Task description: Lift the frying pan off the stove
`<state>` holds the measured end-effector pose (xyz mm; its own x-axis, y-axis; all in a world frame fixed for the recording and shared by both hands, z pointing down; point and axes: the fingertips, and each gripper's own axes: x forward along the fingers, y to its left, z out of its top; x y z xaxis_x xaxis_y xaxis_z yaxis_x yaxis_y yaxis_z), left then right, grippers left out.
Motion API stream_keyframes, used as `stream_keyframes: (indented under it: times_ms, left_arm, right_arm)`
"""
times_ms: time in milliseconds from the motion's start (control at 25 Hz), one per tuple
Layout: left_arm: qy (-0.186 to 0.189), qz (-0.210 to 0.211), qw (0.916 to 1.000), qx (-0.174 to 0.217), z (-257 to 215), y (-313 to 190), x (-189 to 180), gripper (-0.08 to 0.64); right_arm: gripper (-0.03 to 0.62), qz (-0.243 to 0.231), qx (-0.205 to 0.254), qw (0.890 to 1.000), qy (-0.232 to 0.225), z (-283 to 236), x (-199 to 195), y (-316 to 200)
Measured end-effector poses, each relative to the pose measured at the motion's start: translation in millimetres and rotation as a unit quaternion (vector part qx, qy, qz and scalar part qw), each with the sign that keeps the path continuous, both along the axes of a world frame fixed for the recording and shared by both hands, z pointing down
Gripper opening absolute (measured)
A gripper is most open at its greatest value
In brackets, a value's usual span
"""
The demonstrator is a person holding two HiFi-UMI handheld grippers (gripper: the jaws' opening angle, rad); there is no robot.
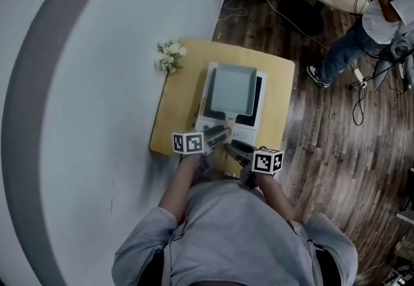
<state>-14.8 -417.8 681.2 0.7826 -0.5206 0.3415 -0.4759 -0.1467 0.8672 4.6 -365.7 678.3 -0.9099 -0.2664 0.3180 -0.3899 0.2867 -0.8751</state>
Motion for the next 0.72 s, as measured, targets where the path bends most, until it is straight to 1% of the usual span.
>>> stream_keyframes:
  times_ms: [120, 320, 480, 600, 680, 720]
  left_arm:
    - [0.013, 0.023, 0.9996, -0.011, 4, -2, 6, 0.190]
    - [0.063, 0.040, 0.9968, -0.029, 9, -5, 14, 0.190]
    - [0.085, 0.058, 0.9941, -0.037, 10, -5, 20, 0.190]
    - [0.115, 0.073, 0.9896, -0.047, 10, -4, 26, 0.190]
    - [0.138, 0.088, 0.9851, -0.053, 8, -2, 32, 0.190]
    - [0.146, 0.093, 0.9833, -0.055, 7, -2, 35, 0.189]
  right_arm:
    - [0.186, -0.008, -0.009, 1.000, -0.009, 1, -4, 1]
    - [0.186, -0.031, -0.015, 0.999, -0.030, -1, -16, 2]
    - [0.186, -0.042, -0.034, 0.997, -0.049, 0, -25, 4]
    - [0.182, -0.047, -0.048, 0.996, -0.057, -1, -29, 4]
    - [0.149, -0.050, -0.058, 0.995, -0.058, 0, -28, 4]
    - [0.143, -0.050, -0.062, 0.995, -0.059, 1, -27, 4]
